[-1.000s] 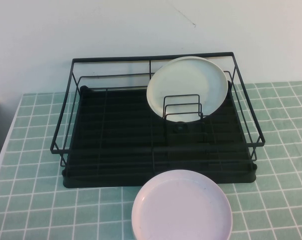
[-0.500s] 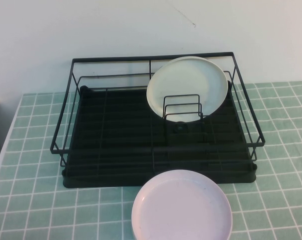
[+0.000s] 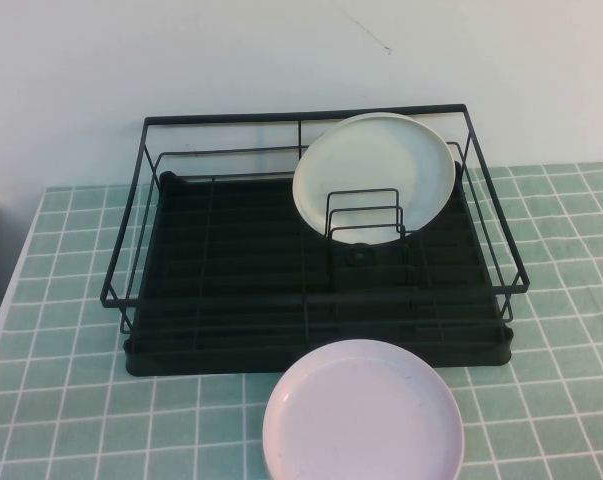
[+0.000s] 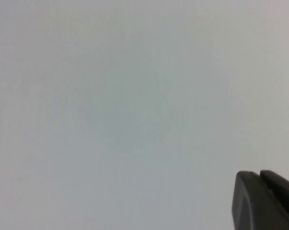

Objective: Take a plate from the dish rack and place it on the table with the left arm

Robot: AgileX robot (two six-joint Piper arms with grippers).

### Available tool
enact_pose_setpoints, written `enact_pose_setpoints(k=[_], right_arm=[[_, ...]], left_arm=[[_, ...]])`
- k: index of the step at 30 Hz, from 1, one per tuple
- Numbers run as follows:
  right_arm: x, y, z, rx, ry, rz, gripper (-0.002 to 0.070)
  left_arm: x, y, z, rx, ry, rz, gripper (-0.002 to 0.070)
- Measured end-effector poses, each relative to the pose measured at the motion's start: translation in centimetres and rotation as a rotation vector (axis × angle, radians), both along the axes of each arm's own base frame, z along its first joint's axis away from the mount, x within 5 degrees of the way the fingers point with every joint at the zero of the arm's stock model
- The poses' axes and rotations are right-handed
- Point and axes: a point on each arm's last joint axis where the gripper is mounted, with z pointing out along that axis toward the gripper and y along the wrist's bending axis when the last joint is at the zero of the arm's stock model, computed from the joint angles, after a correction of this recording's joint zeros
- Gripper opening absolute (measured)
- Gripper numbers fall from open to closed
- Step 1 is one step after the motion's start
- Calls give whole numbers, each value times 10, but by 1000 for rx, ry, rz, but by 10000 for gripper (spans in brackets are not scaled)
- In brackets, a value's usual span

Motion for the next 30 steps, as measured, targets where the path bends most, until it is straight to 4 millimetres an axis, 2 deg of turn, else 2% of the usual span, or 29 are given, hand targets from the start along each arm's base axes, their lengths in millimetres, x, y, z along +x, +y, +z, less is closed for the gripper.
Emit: enact_pose_setpoints(k=[9,20,23,26,30], right_arm=[[0,0,0,0,0,0,-2],[0,0,0,0,0,0,-2],[0,0,0,0,0,0,-2],[0,0,0,0,0,0,-2],[0,0,0,0,0,0,-2]], left_arm=[[-3,1,5,-15,-61,6,-4],[-26,11,28,-265,-434,-77,-4],[-32,13,48,-318,-480,-109,-4],[-45,11,84,-330,-503,-155,-4],[-64,7,129,-287,-433,-185,-4]])
